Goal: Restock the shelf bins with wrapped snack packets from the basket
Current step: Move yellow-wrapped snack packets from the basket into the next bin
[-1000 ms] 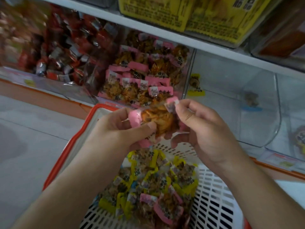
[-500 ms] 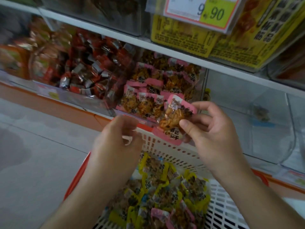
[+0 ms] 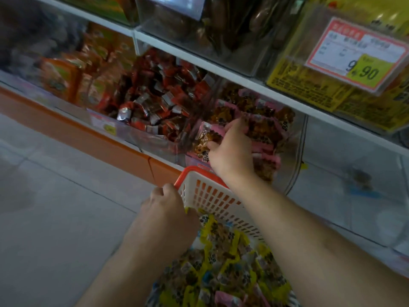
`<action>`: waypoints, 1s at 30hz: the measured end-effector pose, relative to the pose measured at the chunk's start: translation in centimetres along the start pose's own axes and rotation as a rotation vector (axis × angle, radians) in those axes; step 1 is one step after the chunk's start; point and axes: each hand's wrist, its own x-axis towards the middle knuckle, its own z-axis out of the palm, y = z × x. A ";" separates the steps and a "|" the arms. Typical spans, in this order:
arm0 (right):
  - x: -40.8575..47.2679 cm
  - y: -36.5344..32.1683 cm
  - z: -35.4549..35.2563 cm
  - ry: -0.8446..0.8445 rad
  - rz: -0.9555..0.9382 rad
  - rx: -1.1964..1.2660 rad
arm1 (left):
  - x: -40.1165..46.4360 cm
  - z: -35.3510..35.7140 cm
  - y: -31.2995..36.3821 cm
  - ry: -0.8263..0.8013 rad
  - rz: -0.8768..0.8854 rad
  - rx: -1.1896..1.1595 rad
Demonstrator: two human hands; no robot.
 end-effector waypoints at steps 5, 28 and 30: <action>0.3 -0.1 0.4 -0.028 -0.056 -0.108 | 0.2 0.4 -0.2 0.026 0.028 -0.002; -21.8 17.9 1.2 -0.956 -0.104 -0.815 | -0.5 0.0 -1.5 0.028 0.080 0.051; -22.8 18.3 2.0 -0.913 -0.182 -0.905 | -0.7 -0.1 -1.5 0.022 0.077 0.047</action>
